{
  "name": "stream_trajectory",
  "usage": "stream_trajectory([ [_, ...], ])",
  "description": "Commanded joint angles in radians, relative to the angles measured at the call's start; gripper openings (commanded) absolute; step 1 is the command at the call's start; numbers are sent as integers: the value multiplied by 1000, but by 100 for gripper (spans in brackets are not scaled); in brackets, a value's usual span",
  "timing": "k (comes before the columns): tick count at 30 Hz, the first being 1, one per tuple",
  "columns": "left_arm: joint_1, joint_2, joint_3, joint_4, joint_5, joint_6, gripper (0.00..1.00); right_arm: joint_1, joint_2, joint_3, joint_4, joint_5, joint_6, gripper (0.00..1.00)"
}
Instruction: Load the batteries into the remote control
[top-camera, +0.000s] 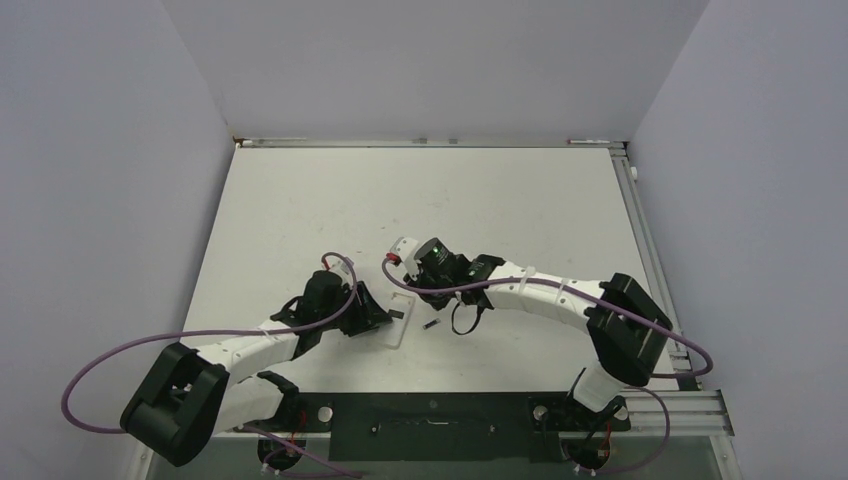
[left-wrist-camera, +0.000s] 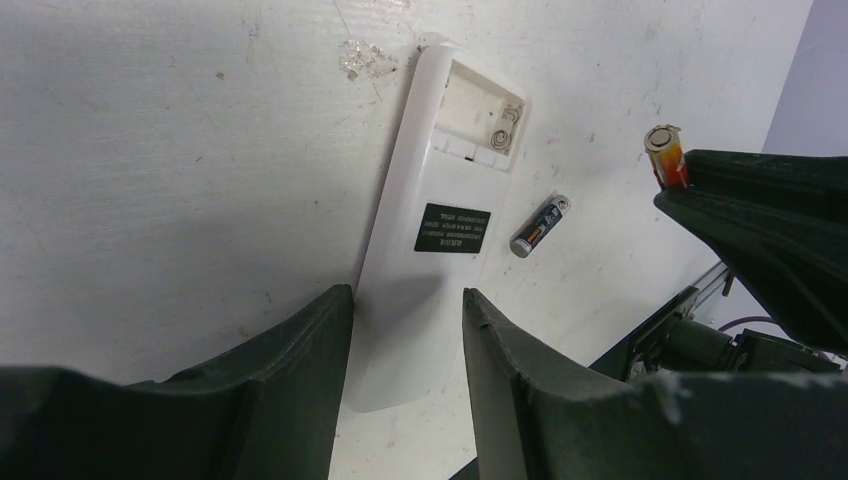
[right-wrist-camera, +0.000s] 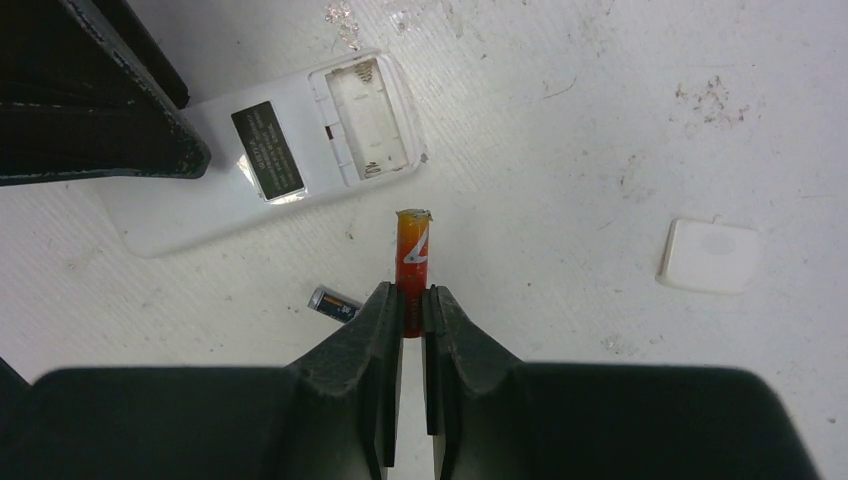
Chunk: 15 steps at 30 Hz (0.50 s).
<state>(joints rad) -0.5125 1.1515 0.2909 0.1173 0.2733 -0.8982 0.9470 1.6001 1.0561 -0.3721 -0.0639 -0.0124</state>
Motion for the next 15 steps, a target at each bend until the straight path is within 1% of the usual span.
stream_trajectory([
  [1, -8, -9, -11, 56, 23, -19, 41, -4, 27, 58, -8, -17, -42, 8],
  [9, -8, -30, -11, 24, 3, -12, 41, -4, 92, 116, -34, -32, -90, 9],
  [15, -6, -76, 5, -37, -47, 3, 49, -2, 130, 155, -46, -55, -132, 9],
])
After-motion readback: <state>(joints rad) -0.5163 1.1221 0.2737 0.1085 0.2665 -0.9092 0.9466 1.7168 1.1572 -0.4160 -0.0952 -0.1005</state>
